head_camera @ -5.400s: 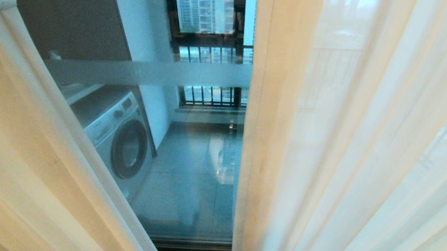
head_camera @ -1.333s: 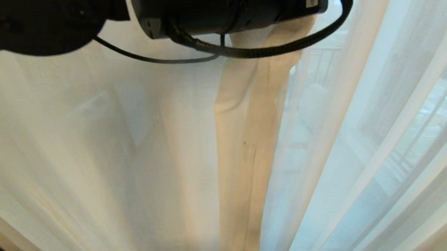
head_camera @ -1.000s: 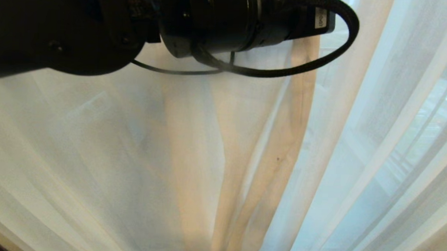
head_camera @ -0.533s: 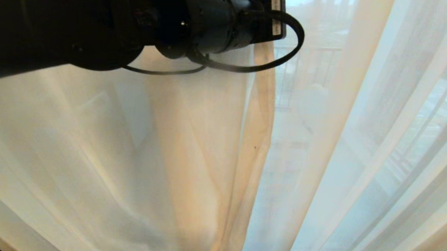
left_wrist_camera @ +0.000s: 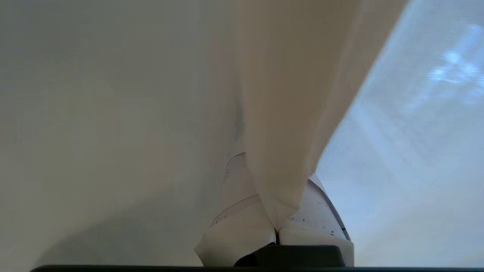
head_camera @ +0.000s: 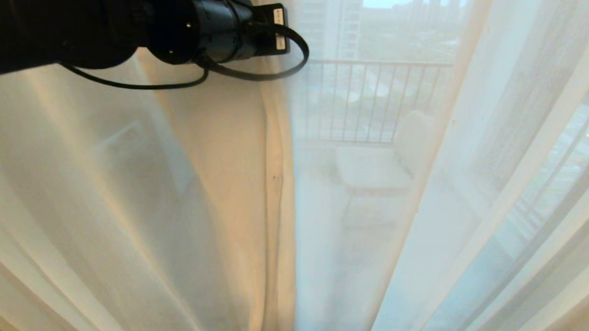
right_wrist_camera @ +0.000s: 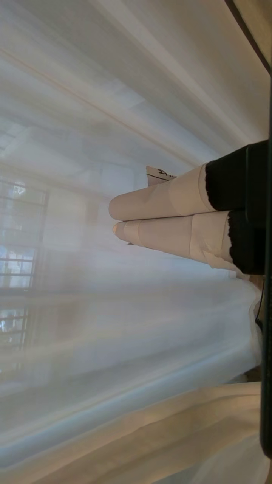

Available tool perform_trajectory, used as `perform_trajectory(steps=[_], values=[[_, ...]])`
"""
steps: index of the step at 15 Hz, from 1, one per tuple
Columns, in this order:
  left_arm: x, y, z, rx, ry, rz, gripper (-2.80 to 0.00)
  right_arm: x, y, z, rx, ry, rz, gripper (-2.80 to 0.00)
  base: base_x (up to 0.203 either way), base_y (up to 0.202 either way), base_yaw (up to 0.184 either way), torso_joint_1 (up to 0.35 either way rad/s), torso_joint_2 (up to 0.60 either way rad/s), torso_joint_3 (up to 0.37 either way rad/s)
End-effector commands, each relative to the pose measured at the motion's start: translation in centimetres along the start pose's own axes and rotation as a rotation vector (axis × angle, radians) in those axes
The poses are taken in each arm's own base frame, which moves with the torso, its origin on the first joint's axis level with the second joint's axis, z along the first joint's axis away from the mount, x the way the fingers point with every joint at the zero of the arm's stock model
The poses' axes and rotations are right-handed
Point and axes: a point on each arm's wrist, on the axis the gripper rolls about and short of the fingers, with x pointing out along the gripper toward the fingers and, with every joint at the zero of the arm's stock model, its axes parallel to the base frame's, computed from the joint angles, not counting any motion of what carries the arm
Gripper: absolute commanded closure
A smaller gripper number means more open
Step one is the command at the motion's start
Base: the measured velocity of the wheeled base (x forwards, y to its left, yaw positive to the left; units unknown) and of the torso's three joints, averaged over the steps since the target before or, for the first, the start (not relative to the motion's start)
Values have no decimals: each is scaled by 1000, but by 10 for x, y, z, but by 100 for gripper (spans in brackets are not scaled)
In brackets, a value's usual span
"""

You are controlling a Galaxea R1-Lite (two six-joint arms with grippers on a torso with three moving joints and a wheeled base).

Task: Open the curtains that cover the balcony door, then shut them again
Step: Close the inner curtains on both sides

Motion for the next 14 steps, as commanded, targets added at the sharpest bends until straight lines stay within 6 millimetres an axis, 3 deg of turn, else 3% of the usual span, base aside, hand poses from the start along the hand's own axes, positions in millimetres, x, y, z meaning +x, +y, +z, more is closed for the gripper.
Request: perform_trajectory(steps=[1, 9, 10, 14], values=[[3, 22, 7, 0, -16, 65, 0, 0, 0, 0, -1, 1, 1, 0, 0, 0, 0, 0, 0, 0], [3, 32, 8, 9, -7, 93, 0, 0, 0, 0, -1, 1, 1, 0, 0, 0, 0, 0, 0, 0], [1, 32, 9, 9, -8, 92, -280, 0, 0, 0, -1, 1, 1, 0, 0, 0, 0, 0, 0, 0], [-13, 36, 10, 10, 0, 92, -280, 0, 0, 0, -1, 1, 1, 0, 0, 0, 0, 0, 0, 0]])
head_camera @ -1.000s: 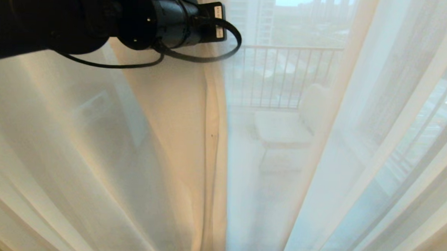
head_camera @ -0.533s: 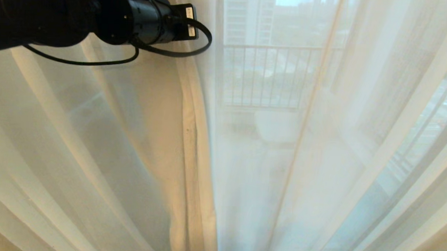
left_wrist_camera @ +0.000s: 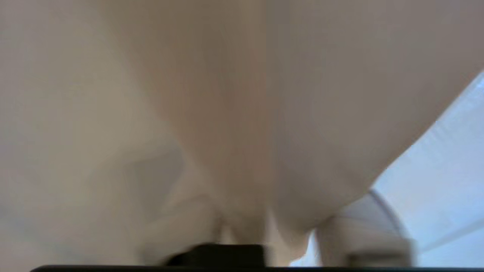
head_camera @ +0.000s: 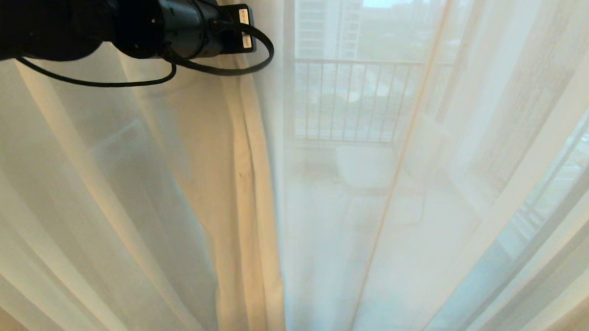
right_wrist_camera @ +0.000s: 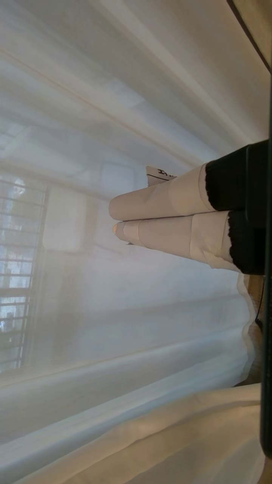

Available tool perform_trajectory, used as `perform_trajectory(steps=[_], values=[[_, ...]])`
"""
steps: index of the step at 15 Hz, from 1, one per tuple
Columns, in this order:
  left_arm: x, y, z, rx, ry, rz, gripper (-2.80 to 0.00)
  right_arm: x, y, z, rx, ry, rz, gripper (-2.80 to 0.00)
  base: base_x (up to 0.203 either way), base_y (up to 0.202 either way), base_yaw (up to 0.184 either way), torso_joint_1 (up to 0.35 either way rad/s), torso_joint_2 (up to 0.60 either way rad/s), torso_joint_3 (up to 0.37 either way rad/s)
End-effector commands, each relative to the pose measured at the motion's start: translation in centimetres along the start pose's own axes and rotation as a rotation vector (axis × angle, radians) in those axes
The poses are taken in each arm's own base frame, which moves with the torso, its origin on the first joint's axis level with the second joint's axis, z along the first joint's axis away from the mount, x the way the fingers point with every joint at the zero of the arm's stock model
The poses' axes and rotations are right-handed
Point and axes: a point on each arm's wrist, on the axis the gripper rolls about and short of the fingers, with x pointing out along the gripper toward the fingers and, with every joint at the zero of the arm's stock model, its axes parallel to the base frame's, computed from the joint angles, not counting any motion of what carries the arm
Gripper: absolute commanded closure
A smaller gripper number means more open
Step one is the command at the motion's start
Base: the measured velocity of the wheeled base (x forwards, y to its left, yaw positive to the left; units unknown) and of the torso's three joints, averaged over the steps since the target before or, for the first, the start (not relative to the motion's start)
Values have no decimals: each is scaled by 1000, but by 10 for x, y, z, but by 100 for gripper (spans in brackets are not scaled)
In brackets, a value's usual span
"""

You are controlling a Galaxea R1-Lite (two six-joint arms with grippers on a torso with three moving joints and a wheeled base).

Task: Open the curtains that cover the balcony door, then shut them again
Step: Close the inner curtains on both sides

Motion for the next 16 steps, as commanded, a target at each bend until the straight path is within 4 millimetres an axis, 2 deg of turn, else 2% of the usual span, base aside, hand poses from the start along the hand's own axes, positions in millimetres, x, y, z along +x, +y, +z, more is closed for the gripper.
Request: perform_trajectory(steps=[1, 10, 16], values=[[-17, 6, 4, -2, -1, 0, -280, 0, 0, 0, -2, 1, 1, 0, 0, 0, 0, 0, 0, 0], [-94, 33, -13, 25, 77, -27, -280, 0, 0, 0, -2, 1, 1, 0, 0, 0, 0, 0, 0, 0], [-142, 66, -31, 43, 123, 14, -280, 0, 0, 0, -2, 1, 1, 0, 0, 0, 0, 0, 0, 0]])
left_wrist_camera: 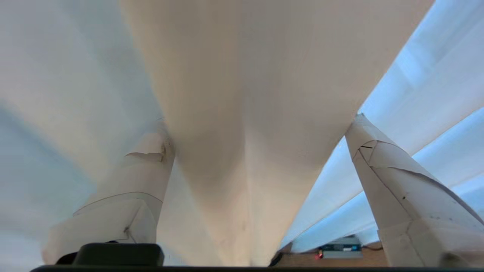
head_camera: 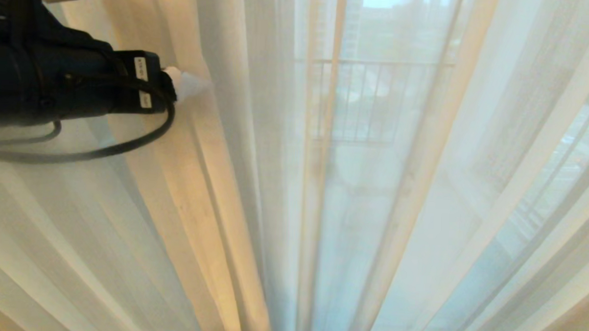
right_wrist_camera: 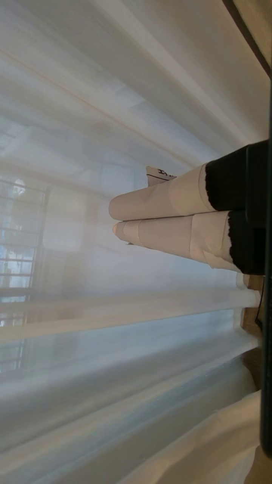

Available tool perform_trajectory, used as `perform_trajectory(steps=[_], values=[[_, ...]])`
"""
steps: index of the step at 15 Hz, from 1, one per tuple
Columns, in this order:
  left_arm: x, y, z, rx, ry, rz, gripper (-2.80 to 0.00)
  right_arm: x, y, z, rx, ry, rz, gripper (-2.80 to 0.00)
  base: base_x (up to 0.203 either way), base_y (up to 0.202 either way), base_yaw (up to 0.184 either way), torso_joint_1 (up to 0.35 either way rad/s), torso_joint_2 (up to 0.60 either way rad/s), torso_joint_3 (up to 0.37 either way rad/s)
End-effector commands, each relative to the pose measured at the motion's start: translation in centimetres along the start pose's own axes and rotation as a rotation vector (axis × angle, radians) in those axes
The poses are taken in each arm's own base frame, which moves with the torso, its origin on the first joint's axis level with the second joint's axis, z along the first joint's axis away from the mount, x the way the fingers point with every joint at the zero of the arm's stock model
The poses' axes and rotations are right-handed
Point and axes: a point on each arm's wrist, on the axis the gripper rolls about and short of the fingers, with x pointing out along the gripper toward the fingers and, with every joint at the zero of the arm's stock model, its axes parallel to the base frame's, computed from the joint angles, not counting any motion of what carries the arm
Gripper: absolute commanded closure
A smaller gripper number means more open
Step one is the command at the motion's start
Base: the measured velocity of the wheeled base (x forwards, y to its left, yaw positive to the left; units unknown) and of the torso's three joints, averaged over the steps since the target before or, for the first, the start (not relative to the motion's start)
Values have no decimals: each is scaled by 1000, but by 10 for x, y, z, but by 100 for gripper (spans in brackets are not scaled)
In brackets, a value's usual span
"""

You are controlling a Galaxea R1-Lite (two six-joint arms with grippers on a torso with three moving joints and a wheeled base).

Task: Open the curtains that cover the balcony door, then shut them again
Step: Close the inner curtains on both sides

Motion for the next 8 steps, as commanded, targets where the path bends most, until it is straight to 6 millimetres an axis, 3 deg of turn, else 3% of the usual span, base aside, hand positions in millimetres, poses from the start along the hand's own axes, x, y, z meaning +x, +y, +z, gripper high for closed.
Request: perform_trajectory(steps=[1, 8], values=[[-26, 19, -8, -14, -18, 31, -280, 0, 0, 0, -1, 1, 1, 0, 0, 0, 0, 0, 0, 0], [-54, 60, -45, -32, 32, 88, -280, 0, 0, 0, -1, 1, 1, 0, 0, 0, 0, 0, 0, 0]])
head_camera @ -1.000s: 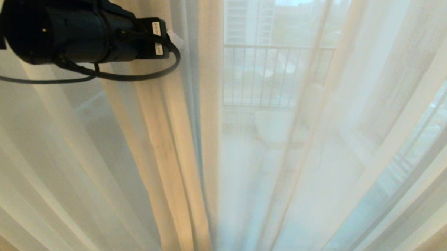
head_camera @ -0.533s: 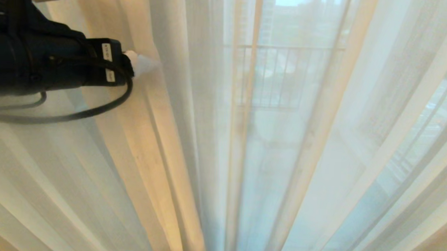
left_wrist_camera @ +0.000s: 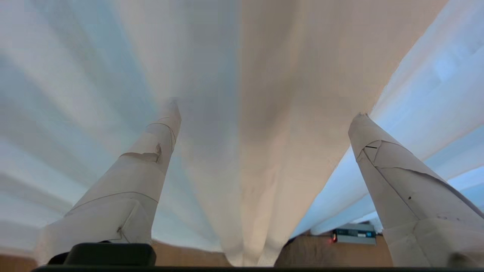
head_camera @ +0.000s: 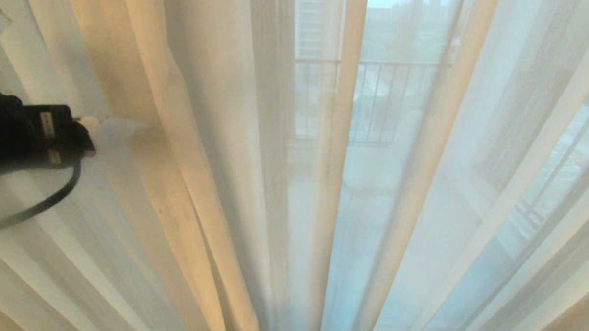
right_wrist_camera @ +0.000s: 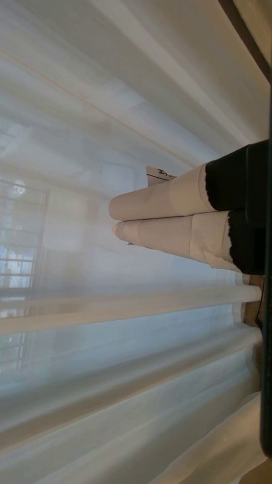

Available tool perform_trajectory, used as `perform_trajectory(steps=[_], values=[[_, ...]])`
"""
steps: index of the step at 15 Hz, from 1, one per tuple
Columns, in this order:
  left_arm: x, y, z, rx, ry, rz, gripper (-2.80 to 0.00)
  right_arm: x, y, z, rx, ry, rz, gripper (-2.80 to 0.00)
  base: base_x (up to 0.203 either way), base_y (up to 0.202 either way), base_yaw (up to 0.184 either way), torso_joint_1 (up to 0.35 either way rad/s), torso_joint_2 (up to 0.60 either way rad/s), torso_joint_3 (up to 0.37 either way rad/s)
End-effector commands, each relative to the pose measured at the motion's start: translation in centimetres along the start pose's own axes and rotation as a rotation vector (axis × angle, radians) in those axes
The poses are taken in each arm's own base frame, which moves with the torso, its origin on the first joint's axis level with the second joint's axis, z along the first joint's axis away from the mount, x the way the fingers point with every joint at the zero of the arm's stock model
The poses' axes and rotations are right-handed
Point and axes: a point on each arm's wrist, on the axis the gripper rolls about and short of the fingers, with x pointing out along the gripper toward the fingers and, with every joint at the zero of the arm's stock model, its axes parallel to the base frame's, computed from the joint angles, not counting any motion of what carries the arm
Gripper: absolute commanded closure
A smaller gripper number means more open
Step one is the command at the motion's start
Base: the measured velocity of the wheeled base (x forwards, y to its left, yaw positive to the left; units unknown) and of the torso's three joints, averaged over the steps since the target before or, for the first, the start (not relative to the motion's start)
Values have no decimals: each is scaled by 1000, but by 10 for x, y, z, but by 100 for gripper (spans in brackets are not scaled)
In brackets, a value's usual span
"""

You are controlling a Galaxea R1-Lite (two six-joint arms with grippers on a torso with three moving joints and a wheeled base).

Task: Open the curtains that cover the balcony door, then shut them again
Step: Close the inner curtains on both sides, then close the outer curtains on both sides

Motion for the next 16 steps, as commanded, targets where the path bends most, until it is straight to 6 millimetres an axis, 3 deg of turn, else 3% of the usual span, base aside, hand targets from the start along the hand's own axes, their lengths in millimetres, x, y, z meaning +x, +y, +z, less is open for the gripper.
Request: perform_trajectory(steps=[1, 7, 16], values=[[-17, 19, -12, -10, -8, 23, 0, 0, 0, 0, -1, 1, 1, 0, 0, 0, 0, 0, 0, 0], [-37, 38, -49, 13, 26, 43, 0, 0, 0, 0, -1, 1, 1, 0, 0, 0, 0, 0, 0, 0], [-95, 51, -136, -33, -36, 55, 0, 0, 0, 0, -1, 1, 1, 0, 0, 0, 0, 0, 0, 0]])
